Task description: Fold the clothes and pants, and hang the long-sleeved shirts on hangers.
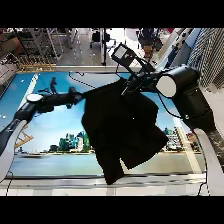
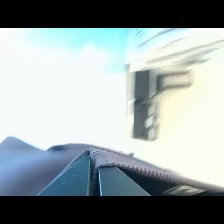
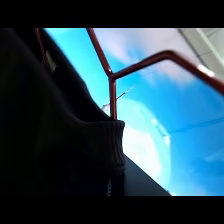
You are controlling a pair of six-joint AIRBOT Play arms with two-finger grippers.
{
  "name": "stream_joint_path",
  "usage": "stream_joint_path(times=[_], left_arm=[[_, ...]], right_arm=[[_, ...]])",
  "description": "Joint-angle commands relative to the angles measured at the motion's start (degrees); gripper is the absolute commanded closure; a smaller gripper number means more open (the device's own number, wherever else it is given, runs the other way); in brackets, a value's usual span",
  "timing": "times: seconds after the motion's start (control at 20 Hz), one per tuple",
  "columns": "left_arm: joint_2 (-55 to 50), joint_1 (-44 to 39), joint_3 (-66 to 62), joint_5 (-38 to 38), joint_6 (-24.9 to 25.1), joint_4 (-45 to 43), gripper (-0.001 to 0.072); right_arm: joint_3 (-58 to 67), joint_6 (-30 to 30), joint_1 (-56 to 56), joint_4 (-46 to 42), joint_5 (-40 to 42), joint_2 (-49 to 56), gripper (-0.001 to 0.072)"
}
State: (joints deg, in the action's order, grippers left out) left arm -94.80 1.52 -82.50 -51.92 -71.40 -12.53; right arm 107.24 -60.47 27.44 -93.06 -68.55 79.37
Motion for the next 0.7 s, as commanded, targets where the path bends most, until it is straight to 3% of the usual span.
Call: stream_joint_path(times=[0.0, 0.2, 0.45, 0.65], left_arm=[[0.11, 5.64, 0.04, 4.2, 10.58, 15.06, 0.0695], [0.11, 6.75, 0.02, 4.07, 11.91, 17.57, 0.0695], [0.22, 6.82, 0.02, -1.51, 14.05, 17.73, 0.0695], [0.2, 8.07, 0.02, -1.86, 14.05, 17.49, 0.0695]], right_arm=[[-0.33, 0.66, -2.16, 3.1, -6.14, -0.98, 0.069], [-0.81, 4.48, -2.16, 3.37, -9.88, -0.79, 0.069], [-4.37, 8.44, -2.16, -1.44, -11.39, -0.02, 0.069], [-5.88, 9.53, -2.16, -8.15, -10.91, 1.99, 0.069]])
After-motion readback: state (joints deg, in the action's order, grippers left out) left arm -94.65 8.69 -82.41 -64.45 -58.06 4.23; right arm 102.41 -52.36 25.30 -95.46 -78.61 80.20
